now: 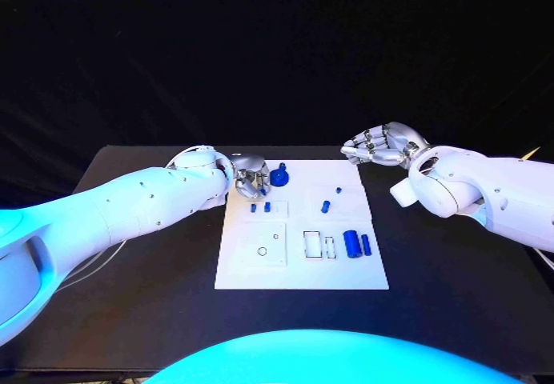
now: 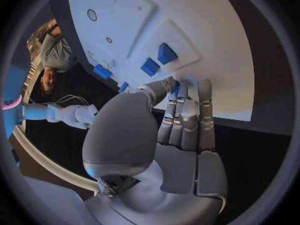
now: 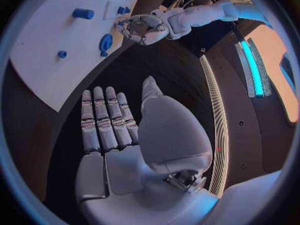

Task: Assemble the parts on the task board

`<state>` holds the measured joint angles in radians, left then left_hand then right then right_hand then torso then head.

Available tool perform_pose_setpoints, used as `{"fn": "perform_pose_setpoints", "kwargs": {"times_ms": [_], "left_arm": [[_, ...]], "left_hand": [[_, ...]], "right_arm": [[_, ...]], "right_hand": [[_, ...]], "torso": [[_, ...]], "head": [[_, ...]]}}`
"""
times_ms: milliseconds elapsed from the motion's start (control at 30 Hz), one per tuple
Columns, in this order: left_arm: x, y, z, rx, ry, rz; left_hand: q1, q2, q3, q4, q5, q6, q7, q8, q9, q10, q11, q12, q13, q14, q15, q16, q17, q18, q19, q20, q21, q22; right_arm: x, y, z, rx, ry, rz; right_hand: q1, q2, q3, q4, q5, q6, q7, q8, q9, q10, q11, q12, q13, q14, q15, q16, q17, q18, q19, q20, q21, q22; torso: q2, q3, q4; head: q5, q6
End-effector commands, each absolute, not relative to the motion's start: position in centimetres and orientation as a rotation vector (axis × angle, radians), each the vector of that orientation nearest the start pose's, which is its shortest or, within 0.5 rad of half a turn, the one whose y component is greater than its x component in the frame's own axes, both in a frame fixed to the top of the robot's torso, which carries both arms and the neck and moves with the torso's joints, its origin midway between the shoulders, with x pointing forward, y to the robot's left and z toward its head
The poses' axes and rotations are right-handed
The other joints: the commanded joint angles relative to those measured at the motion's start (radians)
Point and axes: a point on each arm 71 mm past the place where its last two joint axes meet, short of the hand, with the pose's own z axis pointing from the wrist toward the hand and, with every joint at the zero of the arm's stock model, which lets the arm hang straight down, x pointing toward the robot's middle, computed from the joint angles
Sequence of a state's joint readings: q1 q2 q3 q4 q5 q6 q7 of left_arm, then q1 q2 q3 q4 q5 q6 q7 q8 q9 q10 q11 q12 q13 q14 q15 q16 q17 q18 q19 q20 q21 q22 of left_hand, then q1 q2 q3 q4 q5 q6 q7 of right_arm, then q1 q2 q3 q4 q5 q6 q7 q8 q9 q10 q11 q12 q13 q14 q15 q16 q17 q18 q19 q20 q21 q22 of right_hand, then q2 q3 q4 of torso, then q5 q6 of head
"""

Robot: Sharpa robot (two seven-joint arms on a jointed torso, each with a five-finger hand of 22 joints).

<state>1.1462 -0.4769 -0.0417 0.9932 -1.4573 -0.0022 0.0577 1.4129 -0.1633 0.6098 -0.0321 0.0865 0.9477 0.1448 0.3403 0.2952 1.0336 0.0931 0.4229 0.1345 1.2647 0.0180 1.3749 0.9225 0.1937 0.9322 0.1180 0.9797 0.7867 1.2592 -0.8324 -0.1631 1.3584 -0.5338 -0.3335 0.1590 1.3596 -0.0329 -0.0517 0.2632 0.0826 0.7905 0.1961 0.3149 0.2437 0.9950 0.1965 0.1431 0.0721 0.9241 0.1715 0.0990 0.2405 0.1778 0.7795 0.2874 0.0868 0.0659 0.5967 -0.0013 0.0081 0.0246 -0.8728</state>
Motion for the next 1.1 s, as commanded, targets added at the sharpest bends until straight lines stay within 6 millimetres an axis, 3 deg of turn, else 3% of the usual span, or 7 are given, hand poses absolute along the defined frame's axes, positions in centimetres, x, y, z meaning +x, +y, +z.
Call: {"fn": "perform_pose_setpoints", "kwargs": {"times_ms": [33, 533, 933, 1100], "left_arm": [[54.4, 15.25, -26.4, 0.29, 1.992, -0.627], [54.33, 15.25, -26.19, 0.276, 1.965, -0.648], [54.4, 15.61, -26.3, 0.264, 1.981, -0.635], [54.42, 15.72, -26.36, 0.262, 1.988, -0.628]], "left_hand": [[-0.015, 0.006, 0.012, -0.011, -0.002, 0.034, 0.003, 0.008, 0.024, 0.028, -0.007, -0.009, -0.001, -0.004, 0.001, 0.015, -0.004, -0.009, -0.007, -0.003, 0.014, 0.016], [-0.02, -0.003, 0.01, -0.01, 0.0, 0.01, 0.013, -0.023, 0.025, 0.012, 0.005, -0.046, 0.0, -0.019, 0.011, 0.013, -0.02, -0.01, -0.012, 0.005, 0.01, 0.015], [-0.038, -0.026, 0.016, 0.0, 0.001, -0.065, 0.023, -0.089, 0.016, -0.016, 0.02, -0.101, 0.001, -0.045, 0.025, 0.006, -0.065, -0.009, -0.015, 0.019, -0.001, 0.007], [-0.042, -0.031, 0.016, 0.003, 0.001, -0.073, 0.023, -0.097, 0.015, -0.021, 0.023, -0.11, 0.001, -0.051, 0.027, 0.003, -0.076, -0.009, -0.015, 0.021, -0.004, 0.005]], "right_arm": [[51.1, -25.25, -20.78, 0.66, 1.7, 1.032], [51.13, -25.26, -20.87, 0.662, 1.701, 1.032], [51.13, -25.27, -20.91, 0.663, 1.702, 1.031], [51.13, -25.28, -20.92, 0.664, 1.701, 1.03]], "right_hand": [[-0.003, 0.007, 0.02, -0.017, -0.007, 0.009, 0.05, -0.01, 0.011, 0.0, -0.001, -0.009, -0.008, 0.012, -0.001, 0.004, -0.007, 0.004, 0.02, -0.001, 0.004, 0.003], [-0.003, 0.008, 0.02, -0.018, -0.007, 0.01, 0.05, -0.011, 0.011, 0.0, -0.001, -0.009, -0.008, 0.012, -0.001, 0.003, -0.009, 0.004, 0.02, -0.001, 0.003, 0.003], [-0.004, 0.008, 0.02, -0.018, -0.007, 0.01, 0.05, -0.011, 0.011, -0.001, -0.001, -0.009, -0.008, 0.012, -0.001, 0.003, -0.01, 0.004, 0.02, -0.001, 0.002, 0.003], [-0.004, 0.007, 0.02, -0.019, -0.007, 0.009, 0.05, -0.012, 0.011, -0.002, -0.001, -0.01, -0.008, 0.011, 0.0, 0.003, -0.01, 0.004, 0.02, -0.001, 0.002, 0.003]], "torso": [[0.0, 0.0, 0.0002], [0.0, -0.0007, 0.0006], [0.0, -0.0006, 0.0001], [0.0, -0.0004, 0.0005]], "head": [[0.0, 0.0], [0.0, 0.0], [0.001, 0.0], [0.001, 0.0]]}}
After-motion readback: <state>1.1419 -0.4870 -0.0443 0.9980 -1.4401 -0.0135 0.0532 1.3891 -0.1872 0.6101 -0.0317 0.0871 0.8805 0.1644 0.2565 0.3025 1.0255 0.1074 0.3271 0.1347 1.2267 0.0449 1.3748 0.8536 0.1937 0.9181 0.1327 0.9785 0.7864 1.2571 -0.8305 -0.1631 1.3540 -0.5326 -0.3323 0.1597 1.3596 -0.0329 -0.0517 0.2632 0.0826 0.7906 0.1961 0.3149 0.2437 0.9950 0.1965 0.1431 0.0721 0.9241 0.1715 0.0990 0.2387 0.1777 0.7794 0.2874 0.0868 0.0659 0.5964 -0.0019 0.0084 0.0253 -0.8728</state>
